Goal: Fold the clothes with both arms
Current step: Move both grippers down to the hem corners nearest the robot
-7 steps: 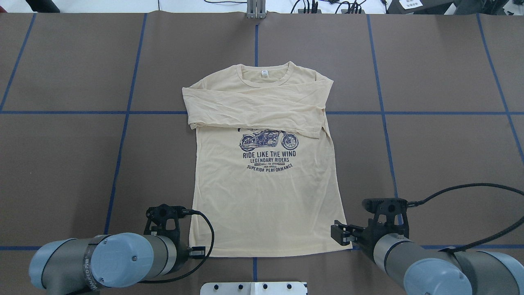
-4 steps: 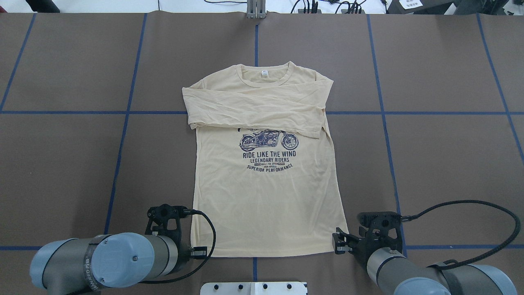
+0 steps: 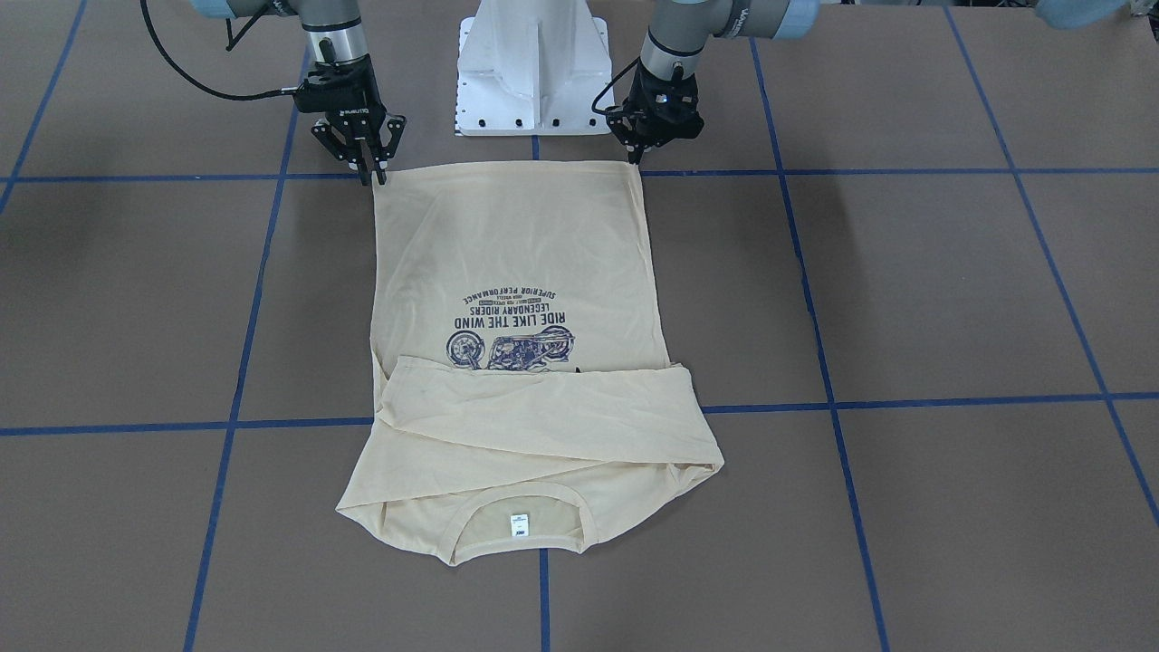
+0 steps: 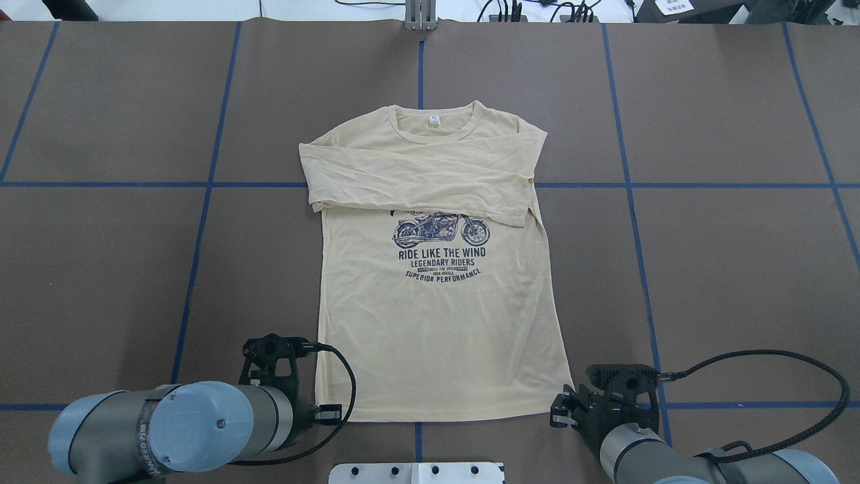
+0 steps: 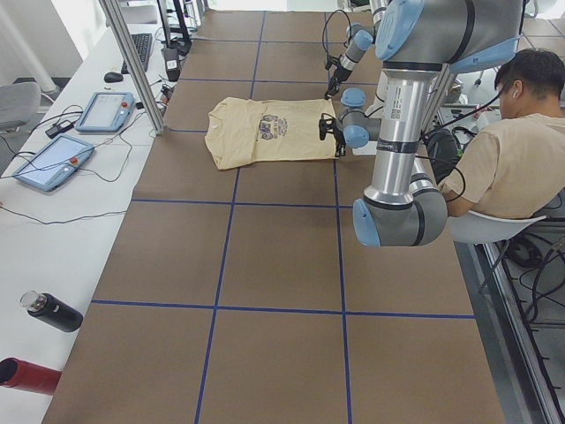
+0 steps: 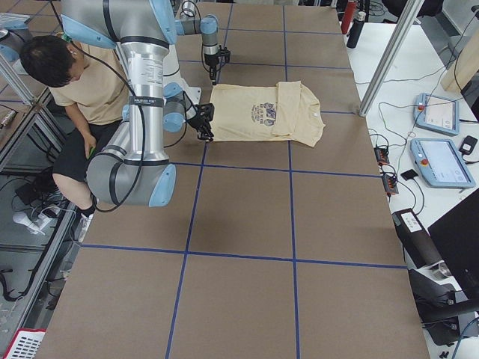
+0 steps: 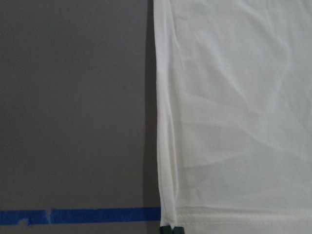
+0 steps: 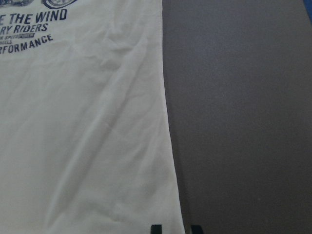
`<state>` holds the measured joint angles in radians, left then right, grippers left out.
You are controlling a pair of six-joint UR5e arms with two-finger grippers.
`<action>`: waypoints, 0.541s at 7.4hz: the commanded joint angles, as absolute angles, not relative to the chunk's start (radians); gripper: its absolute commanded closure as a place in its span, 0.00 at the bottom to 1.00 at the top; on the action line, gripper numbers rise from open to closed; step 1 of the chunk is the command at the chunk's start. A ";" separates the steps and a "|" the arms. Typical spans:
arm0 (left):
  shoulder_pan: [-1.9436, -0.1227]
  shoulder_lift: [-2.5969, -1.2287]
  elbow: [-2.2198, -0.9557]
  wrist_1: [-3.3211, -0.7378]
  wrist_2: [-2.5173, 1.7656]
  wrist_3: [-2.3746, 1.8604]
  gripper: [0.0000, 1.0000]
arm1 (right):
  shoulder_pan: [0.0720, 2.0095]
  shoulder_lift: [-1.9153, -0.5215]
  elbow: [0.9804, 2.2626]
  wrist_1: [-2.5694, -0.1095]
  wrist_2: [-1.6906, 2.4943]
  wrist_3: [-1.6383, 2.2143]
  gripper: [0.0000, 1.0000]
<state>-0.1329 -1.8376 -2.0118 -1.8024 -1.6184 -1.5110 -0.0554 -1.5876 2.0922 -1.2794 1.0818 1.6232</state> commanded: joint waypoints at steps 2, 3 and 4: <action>-0.133 -1.836 -2.016 -1.802 -1.617 -1.511 1.00 | -0.074 -1.589 2.091 -1.289 1.066 1.637 0.67; -0.133 -1.835 -2.016 -1.802 -1.617 -1.511 1.00 | -0.078 -1.589 2.089 -1.290 1.060 1.637 0.67; -0.133 -1.835 -2.016 -1.802 -1.618 -1.511 1.00 | -0.086 -1.589 2.089 -1.293 1.048 1.637 0.68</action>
<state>-0.1334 -1.8352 -2.0153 -1.8024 -1.6173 -1.5110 -0.0772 -1.5890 2.0899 -1.2901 1.0606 1.6360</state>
